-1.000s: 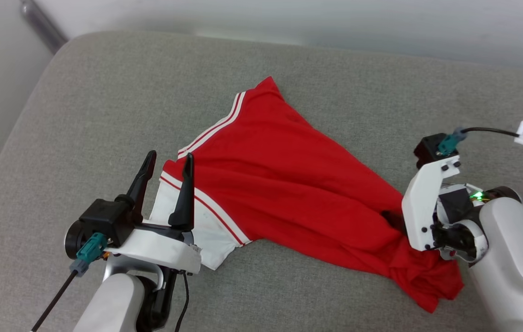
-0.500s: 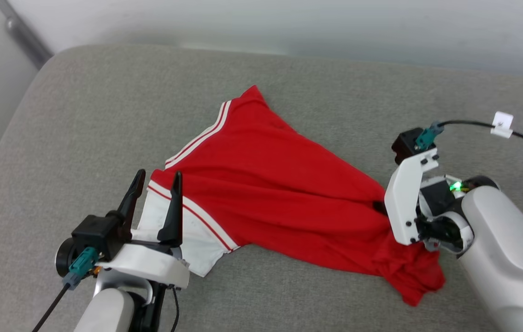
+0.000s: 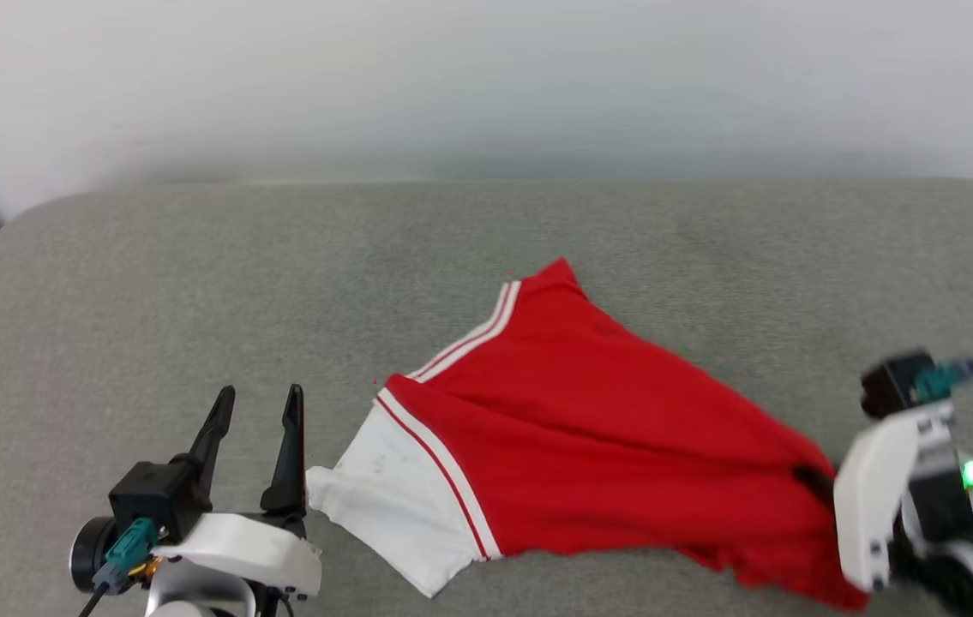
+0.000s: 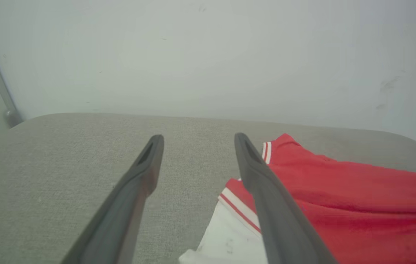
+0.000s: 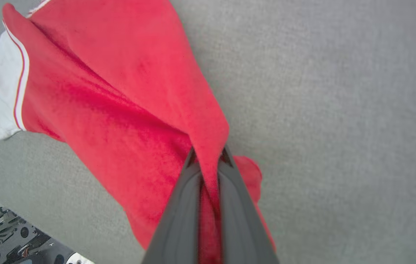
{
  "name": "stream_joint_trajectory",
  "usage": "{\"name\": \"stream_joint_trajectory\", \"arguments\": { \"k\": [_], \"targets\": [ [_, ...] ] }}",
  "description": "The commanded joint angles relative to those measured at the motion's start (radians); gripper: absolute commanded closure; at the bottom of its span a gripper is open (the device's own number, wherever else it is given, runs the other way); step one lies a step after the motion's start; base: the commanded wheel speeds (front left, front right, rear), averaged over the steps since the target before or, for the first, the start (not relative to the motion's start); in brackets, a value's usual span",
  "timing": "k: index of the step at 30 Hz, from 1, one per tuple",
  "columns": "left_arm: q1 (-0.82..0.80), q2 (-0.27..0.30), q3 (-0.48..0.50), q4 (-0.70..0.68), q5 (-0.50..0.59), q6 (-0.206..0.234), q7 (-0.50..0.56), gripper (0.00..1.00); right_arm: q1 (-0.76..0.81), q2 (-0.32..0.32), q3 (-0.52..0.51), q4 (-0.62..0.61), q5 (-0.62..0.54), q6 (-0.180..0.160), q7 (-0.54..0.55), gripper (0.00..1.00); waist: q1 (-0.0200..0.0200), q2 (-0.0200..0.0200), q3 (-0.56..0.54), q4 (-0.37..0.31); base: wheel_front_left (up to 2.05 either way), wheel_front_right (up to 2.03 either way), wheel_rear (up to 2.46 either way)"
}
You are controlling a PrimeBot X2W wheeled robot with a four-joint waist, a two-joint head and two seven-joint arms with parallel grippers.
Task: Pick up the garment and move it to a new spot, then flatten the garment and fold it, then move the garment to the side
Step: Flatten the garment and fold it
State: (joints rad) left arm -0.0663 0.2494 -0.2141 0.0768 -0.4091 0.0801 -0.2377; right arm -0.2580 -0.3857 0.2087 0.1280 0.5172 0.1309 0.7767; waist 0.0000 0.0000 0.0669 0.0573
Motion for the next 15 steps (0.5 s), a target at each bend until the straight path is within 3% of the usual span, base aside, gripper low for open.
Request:
{"name": "stream_joint_trajectory", "arguments": {
  "k": [1,7,12,13,14,15],
  "targets": [
    [0.021,0.009,0.004,-0.011,-0.002,0.008,0.006,0.0,0.087,0.021,-0.036,-0.037,-0.021,0.0,0.014,1.0,0.0,0.0,-0.021,-0.031,0.0,0.0,0.0],
    [0.062,0.016,0.002,-0.035,-0.007,0.02,0.028,0.0,0.419,0.186,-0.151,-0.185,-0.086,0.0,0.099,1.0,0.0,0.0,-0.032,-0.049,0.0,0.0,0.0],
    [0.082,0.015,-0.006,-0.035,-0.015,0.027,0.041,0.0,0.538,0.292,-0.161,-0.221,-0.11,0.0,0.096,1.0,0.0,0.0,-0.045,-0.054,0.0,0.0,0.0],
    [0.088,0.017,-0.006,-0.035,-0.016,0.028,0.045,0.0,0.541,0.298,-0.156,-0.22,-0.123,0.0,0.081,0.32,0.0,0.0,-0.046,-0.058,0.0,0.0,0.0],
    [0.091,0.018,-0.005,-0.036,-0.016,0.032,0.047,0.0,0.534,0.304,-0.153,-0.219,-0.134,0.0,0.057,0.0,0.0,0.0,-0.048,-0.064,0.0,0.0,0.0],
    [0.093,0.018,-0.007,-0.037,-0.017,0.032,0.049,0.0,0.521,0.307,-0.149,-0.217,-0.15,0.0,0.027,0.0,0.0,0.0,-0.051,-0.067,0.0,0.0,0.0]
  ]
}}
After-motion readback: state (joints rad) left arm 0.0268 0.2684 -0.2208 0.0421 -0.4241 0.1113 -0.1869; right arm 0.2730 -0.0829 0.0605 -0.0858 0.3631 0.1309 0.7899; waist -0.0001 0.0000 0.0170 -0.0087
